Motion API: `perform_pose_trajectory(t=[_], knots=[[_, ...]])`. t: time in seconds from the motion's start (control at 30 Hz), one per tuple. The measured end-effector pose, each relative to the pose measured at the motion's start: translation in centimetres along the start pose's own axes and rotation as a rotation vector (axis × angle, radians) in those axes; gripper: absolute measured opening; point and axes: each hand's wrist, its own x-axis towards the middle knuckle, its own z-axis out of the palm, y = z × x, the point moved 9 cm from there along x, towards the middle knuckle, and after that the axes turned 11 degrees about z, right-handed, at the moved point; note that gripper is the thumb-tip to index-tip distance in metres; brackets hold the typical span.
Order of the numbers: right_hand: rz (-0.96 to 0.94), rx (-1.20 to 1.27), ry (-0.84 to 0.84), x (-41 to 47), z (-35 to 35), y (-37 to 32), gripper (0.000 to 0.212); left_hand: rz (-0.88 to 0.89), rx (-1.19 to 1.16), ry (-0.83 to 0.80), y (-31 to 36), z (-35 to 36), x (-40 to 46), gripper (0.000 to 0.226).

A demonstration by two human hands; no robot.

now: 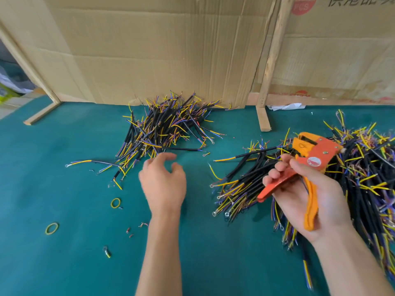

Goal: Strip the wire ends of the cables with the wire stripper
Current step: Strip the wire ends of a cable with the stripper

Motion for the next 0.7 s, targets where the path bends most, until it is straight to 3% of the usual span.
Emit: perform_pose_trajectory(t=[0.1,0.27,0.43,0.53,0.7], knots=[[0.032,-0.029,-0.011,0.0,0.4,0.8,0.021,-0.097,0.168,-0.111,-1.9,0.2,-0.1,0.034],[0.073,-0.108,0.0,-0.2,1.3,2.0,0.026,-0.117,0.119,-0.109,-1.8,1.0,-0.3,0.035],[0.086,-0.114,-0.009,-0.2,1.2,2.0,0.028,-0.261,-0.388,-0.02,-1.7,1.4,-0.6,0.024],[0.111,-0.132,-0.045,-0.2,1.4,2.1,0.04,-0.244,-0.675,-0.217,0.7,3.8,-1.4,0.022],[0.16,-0.237,-0.061,-0.4,1.9,2.7,0.059,-0.065,-0.993,-0.594,5.5,6.3,-3.2,0.02]])
